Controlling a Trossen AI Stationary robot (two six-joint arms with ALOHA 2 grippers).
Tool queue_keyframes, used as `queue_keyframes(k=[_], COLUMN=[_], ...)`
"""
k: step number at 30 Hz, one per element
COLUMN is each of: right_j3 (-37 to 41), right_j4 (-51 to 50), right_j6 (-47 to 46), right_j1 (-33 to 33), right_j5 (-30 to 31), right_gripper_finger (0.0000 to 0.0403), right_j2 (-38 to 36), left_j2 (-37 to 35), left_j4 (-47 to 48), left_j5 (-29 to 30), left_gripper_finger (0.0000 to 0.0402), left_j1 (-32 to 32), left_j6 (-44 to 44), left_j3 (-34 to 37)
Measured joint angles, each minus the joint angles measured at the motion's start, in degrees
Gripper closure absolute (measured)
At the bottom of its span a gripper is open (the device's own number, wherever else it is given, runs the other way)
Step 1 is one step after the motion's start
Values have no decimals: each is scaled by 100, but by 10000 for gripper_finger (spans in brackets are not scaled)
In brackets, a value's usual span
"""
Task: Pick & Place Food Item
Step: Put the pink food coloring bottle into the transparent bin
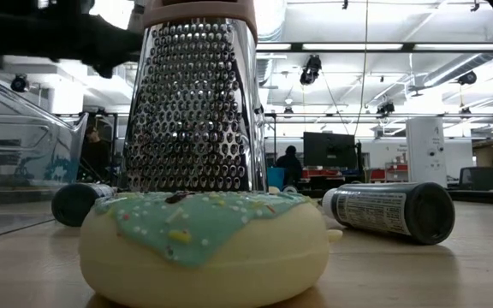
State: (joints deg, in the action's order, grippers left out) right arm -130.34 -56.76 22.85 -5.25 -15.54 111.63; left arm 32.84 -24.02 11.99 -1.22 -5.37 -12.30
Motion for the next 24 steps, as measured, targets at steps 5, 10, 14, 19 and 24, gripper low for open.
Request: queue_keyframes(k=[5, 10, 14, 19, 24], right_j3=[280, 511, 829, 1863, 3573], right_j4=[45, 60, 299, 1388, 2923], right_j6=[7, 14, 60, 136, -46], right_j1=[84, 176, 229, 260, 242], right_j5=[-12, -465, -1284, -2010, -2038], right_gripper_finger=[168, 168, 168, 174, 179], right_j2=[1, -91, -391, -1179, -2346], left_j2=[-453, -682, -818, -970, -1036], left_j4=[242, 1145, 1472, 1791, 1949], left_j5=[285, 649, 649, 658, 754], left_gripper_finger=[315, 316, 316, 316, 316], left_j1=[785, 1576, 2132, 2723, 3193], left_j6=[-15, -120, -121, -27, 54], left_j3=[226, 184, 182, 187, 219])
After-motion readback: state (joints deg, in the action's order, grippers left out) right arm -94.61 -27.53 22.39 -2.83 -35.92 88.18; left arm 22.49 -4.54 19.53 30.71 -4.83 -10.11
